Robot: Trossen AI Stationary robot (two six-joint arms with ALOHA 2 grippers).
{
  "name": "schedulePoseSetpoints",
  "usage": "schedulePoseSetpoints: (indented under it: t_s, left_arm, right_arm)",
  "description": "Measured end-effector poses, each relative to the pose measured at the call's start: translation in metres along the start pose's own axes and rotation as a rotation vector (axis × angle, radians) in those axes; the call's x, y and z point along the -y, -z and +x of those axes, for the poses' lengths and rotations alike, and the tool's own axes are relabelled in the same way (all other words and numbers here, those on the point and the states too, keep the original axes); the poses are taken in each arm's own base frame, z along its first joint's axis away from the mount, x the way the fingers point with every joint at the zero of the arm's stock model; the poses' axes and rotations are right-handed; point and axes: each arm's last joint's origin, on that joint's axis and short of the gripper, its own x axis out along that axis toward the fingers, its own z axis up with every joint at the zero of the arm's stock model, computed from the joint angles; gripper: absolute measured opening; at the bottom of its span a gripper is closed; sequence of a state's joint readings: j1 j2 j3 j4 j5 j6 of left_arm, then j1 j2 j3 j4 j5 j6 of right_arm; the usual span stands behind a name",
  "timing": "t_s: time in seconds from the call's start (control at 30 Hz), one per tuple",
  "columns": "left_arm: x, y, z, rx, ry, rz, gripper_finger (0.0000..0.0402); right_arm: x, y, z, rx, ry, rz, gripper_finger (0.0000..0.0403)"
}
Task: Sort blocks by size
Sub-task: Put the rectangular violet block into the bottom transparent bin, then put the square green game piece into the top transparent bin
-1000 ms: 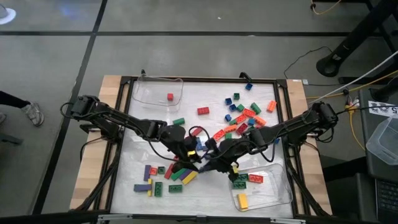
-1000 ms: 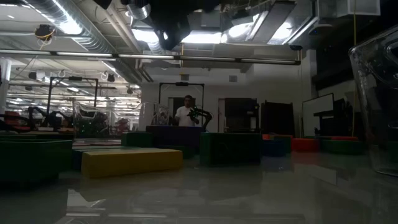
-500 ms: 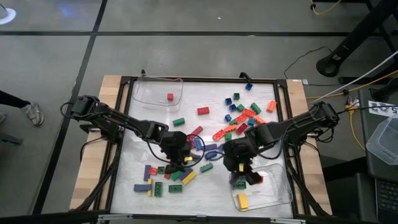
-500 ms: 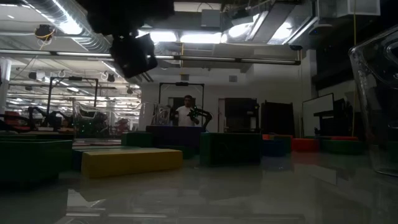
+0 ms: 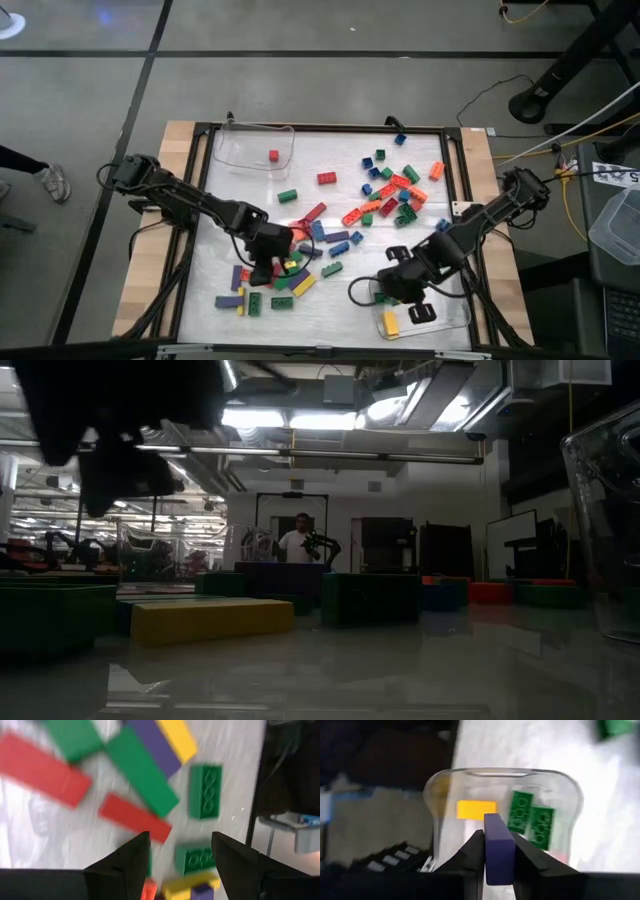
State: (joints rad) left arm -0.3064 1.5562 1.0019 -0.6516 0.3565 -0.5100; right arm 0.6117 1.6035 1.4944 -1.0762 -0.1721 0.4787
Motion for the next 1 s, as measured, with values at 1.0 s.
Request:
schedulePoseSetpoints:
  t_s: [1.0]
  left_arm:
    - [0.035, 0.039, 0.025, 0.034, -0.37, 0.168, 0.0198]
  right_arm:
    - [-0.005, 0.004, 0.002, 0.002, 0.034, 0.107, 0.0177]
